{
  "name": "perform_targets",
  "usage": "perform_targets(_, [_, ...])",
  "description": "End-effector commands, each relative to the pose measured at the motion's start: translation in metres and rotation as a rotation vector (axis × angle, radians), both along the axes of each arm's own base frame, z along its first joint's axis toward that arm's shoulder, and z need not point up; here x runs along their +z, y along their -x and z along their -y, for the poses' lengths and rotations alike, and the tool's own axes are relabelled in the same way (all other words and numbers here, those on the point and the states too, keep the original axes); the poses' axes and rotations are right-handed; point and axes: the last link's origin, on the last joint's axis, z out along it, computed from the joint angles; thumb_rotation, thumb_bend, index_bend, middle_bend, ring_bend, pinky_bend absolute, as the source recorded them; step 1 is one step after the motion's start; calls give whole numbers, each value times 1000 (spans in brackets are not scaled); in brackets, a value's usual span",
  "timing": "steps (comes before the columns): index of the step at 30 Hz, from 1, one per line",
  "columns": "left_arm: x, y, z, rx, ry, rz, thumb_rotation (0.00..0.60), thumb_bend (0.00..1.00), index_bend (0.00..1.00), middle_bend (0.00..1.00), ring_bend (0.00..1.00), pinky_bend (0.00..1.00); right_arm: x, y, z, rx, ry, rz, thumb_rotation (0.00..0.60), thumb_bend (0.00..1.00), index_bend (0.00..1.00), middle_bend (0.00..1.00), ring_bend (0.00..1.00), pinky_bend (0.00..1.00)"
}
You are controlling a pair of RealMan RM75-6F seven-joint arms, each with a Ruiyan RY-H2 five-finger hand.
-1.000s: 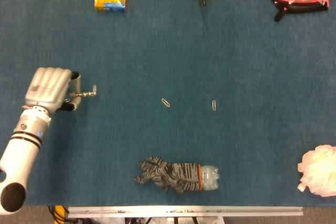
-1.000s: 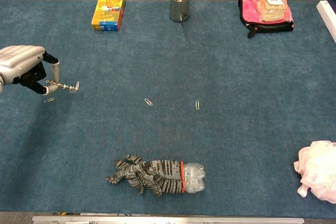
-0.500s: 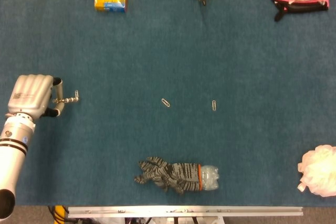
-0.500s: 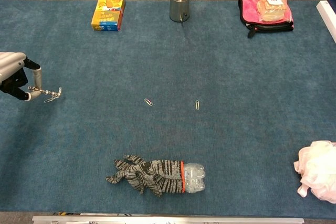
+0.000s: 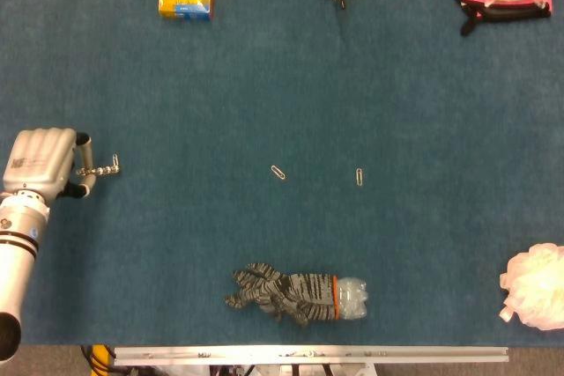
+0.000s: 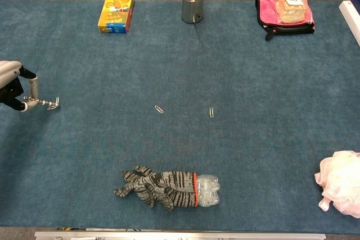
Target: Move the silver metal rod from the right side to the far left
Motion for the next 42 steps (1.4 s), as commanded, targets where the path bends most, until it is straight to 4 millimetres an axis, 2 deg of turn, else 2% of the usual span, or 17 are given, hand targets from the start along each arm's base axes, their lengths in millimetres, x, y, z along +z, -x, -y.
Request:
perform_targets(1, [0, 3, 0, 10, 0, -1, 600, 371, 562, 1000, 1000, 1000, 0, 0, 0, 0, -1, -1, 600, 92, 474, 403, 320, 398])
perform_targets(13, [7, 7, -1, 25, -28, 3, 600, 372, 562, 1000, 1000, 1000, -1, -1, 1, 2, -2, -2, 600, 92, 474, 403, 320, 398])
perform_targets(24, [35, 6, -20, 31, -155, 31, 600, 371, 557, 1000, 1000, 1000, -1, -2, 1, 3, -1, -1, 600, 92, 474, 402, 320, 398])
perform_targets(26, [39, 9, -24, 35, -185, 34, 600, 371, 530, 1000, 1000, 1000, -1, -2, 2, 4, -2, 0, 600, 92, 474, 402, 320, 398])
perform_targets(29, [41, 14, -24, 25, -197, 5, 600, 362, 405, 1000, 984, 999, 0, -2, 2, 4, -2, 0, 600, 92, 474, 403, 320, 398])
perform_targets(32, [42, 20, -22, 22, -186, -45, 600, 267, 241, 984, 853, 929, 0, -1, 2, 3, -1, 1, 600, 92, 474, 403, 320, 398])
perform_targets(34, [42, 22, -21, 28, -183, -60, 600, 190, 148, 855, 727, 865, 0, -1, 2, 4, -1, 1, 600, 92, 474, 403, 320, 398])
perform_targets(35, [42, 22, -20, 31, -189, -59, 600, 177, 133, 792, 694, 859, 0, -1, 2, 4, -1, 2, 600, 92, 474, 403, 320, 398])
perform_targets(36, [43, 23, -20, 34, -201, -54, 600, 167, 118, 686, 646, 858, 0, -1, 2, 4, -1, 2, 600, 92, 474, 403, 320, 398])
perform_targets(39, [48, 23, -19, 38, -244, -34, 600, 166, 117, 506, 538, 848, 1, -1, 2, 4, 2, 3, 600, 92, 474, 403, 320, 398])
perform_targets(41, [53, 22, -19, 30, -287, -21, 600, 166, 140, 436, 452, 804, 2, 0, 1, 3, 3, 3, 600, 92, 474, 403, 320, 398])
perform_targets(42, [55, 22, -18, 23, -311, -14, 600, 166, 174, 410, 405, 747, 3, 0, 1, 3, 4, 3, 600, 92, 474, 403, 320, 398])
